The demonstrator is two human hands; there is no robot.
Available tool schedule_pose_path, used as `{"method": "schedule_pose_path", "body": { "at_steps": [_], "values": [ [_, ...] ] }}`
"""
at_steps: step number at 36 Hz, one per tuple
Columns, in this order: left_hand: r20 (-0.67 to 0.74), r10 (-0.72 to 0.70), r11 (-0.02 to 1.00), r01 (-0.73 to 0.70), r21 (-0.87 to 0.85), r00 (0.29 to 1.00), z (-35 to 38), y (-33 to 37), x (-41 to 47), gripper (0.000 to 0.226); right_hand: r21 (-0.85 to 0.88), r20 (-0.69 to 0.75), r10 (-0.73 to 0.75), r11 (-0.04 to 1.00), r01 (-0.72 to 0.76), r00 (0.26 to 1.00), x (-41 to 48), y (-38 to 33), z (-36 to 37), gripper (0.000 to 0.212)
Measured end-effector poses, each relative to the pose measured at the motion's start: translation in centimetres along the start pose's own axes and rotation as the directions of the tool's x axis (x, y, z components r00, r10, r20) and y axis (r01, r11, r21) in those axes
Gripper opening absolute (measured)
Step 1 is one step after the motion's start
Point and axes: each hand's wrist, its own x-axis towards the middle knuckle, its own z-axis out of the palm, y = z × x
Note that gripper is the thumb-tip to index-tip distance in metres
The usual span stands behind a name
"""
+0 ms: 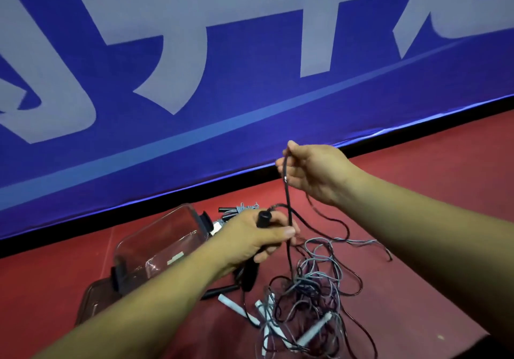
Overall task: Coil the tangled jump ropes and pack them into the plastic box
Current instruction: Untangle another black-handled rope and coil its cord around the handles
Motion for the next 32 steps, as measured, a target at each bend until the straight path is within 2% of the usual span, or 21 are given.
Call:
{"method": "schedule_pose_path", "body": {
  "at_steps": [3,5,6,8,9,10,12,13,16,18,19,21,25,27,29,32],
  "values": [
    [-0.232,0.067,0.982,-0.105,-0.154,0.970,-0.9,1.5,0.6,0.008,-0.016,0.061,0.099,0.995,-0.098,0.993,-0.3,1.0,-0.3,0.039],
    [-0.366,0.053,0.936,-0.174,-0.306,0.929,-2.0,2.6,0.8,0.011,-0.106,0.178,0.157,0.985,-0.139,0.971,-1.0,1.9,-0.1,0.043],
    [-0.403,0.043,0.912,-0.201,-0.357,0.914,-2.6,3.2,0.8,0.009,-0.206,0.230,0.146,0.974,-0.099,0.962,-1.4,2.3,0.0,0.040],
    [-0.436,0.043,0.878,-0.242,-0.412,0.899,-3.5,3.9,0.5,0.013,-0.404,0.309,0.035,0.910,0.098,0.950,-2.0,2.9,0.5,0.029],
    [-0.444,0.043,0.870,-0.252,-0.424,0.895,-3.9,4.1,0.3,0.018,-0.439,0.367,-0.014,0.879,0.186,0.930,-2.2,3.1,0.7,0.023],
    [-0.451,0.032,0.866,-0.251,-0.434,0.892,-4.0,4.3,0.0,0.020,-0.440,0.428,-0.011,0.871,0.219,0.904,-2.4,3.3,0.9,0.017],
    [-0.464,0.008,0.856,-0.246,-0.454,0.886,-4.3,4.6,-0.3,0.017,-0.454,0.493,0.070,0.871,0.188,0.867,-2.7,3.8,1.1,0.015],
    [-0.474,0.004,0.850,-0.253,-0.462,0.880,-4.5,4.8,-0.4,0.014,-0.495,0.499,0.115,0.852,0.173,0.859,-2.8,4.1,1.0,0.015],
    [-0.520,0.007,0.832,-0.293,-0.470,0.854,-5.2,5.5,-0.6,0.009,-0.696,0.432,0.236,0.701,0.155,0.870,-2.8,5.1,0.5,0.009],
    [-0.546,0.013,0.815,-0.325,-0.480,0.838,-5.7,5.8,-0.7,0.005,-0.757,0.362,0.202,0.634,0.160,0.910,-2.2,5.5,-0.1,0.012],
    [-0.553,0.007,0.805,-0.333,-0.491,0.833,-5.9,5.8,-0.8,0.005,-0.761,0.329,0.158,0.628,0.163,0.931,-2.0,5.4,-0.3,0.011],
    [-0.558,-0.011,0.784,-0.340,-0.520,0.829,-6.1,5.6,-0.9,0.006,-0.720,0.294,0.150,0.684,0.115,0.944,-1.8,5.3,-0.5,0.006],
    [-0.572,-0.015,0.757,-0.364,-0.543,0.820,-6.7,5.6,-1.1,0.006,-0.663,0.391,0.317,0.749,0.025,0.864,-2.2,5.9,-0.4,0.005],
    [-0.587,-0.005,0.747,-0.387,-0.540,0.810,-7.2,5.6,-1.1,0.006,-0.708,0.383,0.325,0.704,0.049,0.865,-2.5,5.8,-0.1,0.021],
    [-0.603,0.013,0.740,-0.413,-0.531,0.797,-7.7,5.5,-1.1,0.008,-0.783,0.365,0.314,0.613,0.106,0.877,-2.6,5.5,0.4,0.033],
    [-0.621,0.032,0.767,-0.418,-0.488,0.783,-8.0,5.1,-1.1,0.010,-0.828,0.358,0.308,0.542,0.147,0.881,-2.6,5.2,0.4,0.014]
  ]
}}
